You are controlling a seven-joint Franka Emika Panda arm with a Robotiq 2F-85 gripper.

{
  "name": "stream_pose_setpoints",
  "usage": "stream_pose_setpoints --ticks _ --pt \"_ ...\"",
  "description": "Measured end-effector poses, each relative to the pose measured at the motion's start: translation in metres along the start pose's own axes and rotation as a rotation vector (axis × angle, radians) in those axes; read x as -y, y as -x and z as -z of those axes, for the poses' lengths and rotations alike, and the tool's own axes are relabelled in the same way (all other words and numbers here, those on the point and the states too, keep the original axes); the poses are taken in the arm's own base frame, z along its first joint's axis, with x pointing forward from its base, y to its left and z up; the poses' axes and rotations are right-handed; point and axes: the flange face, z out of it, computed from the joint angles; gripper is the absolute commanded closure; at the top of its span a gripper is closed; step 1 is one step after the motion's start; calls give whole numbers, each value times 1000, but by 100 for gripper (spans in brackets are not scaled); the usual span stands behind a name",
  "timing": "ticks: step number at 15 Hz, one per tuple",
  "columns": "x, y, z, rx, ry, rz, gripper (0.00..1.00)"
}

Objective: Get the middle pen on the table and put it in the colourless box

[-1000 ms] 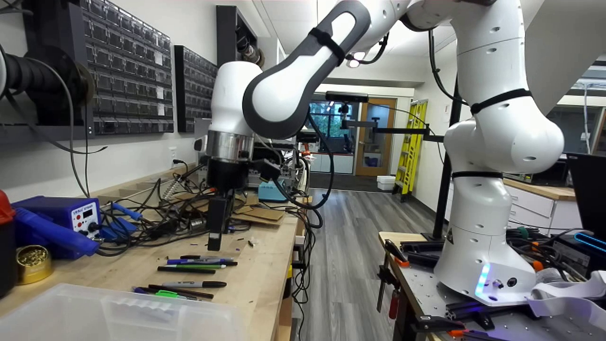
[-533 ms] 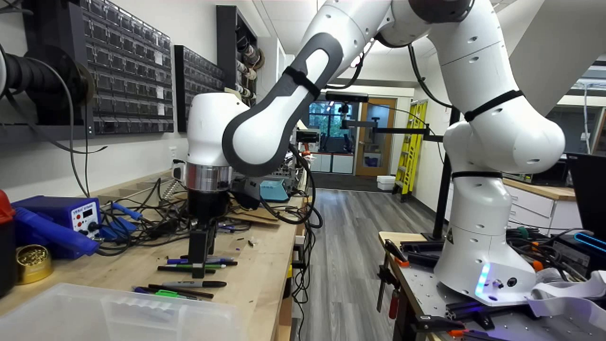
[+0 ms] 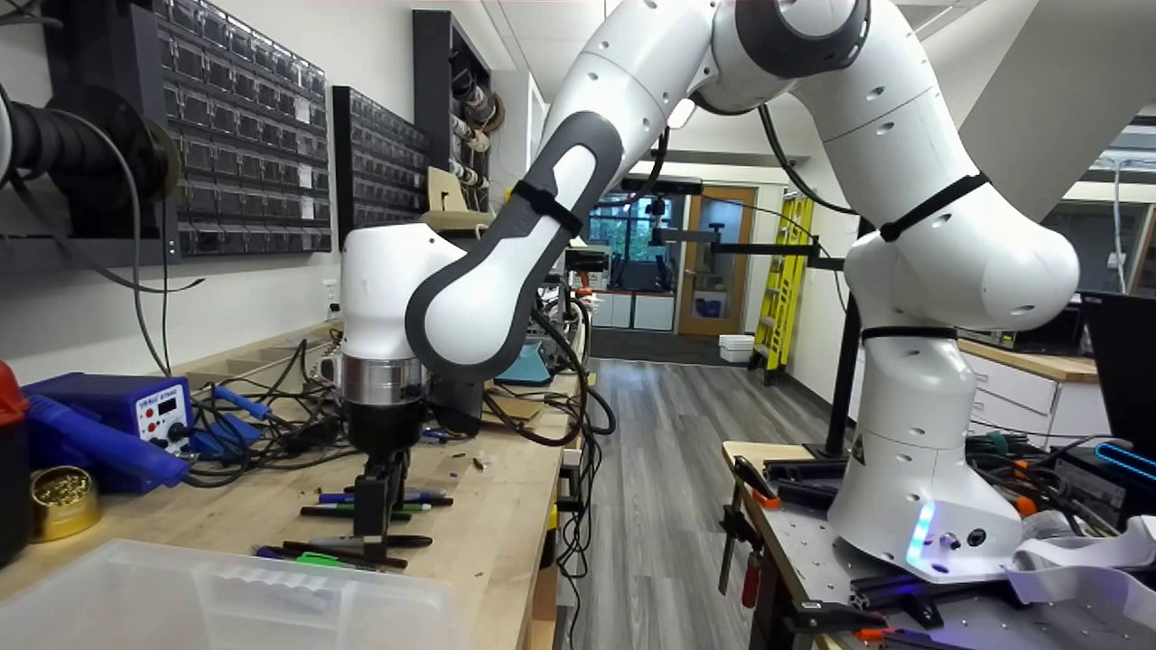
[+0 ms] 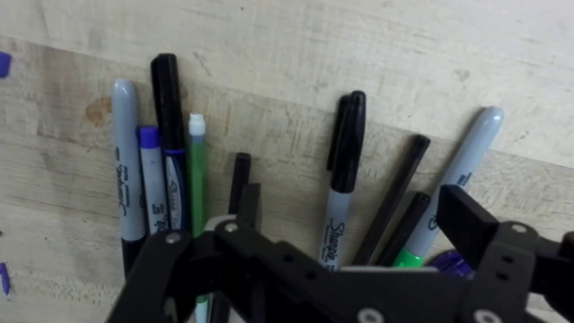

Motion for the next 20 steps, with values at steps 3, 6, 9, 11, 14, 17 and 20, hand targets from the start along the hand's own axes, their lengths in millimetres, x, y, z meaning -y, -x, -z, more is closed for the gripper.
stream_pose_setpoints --ticks 3,6,9,11,14,17,20 --pt "-8 4 -9 17 14 0 0" --pt "-14 4 -10 19 20 -7 0" --pt "-15 5 -9 21 20 -9 1" --pt "-14 5 -9 27 18 -9 26" --pt "-11 6 -8 30 12 -8 45" --pt "-7 7 -1 35 2 -10 64" --pt "-5 9 1 51 -14 -24 83"
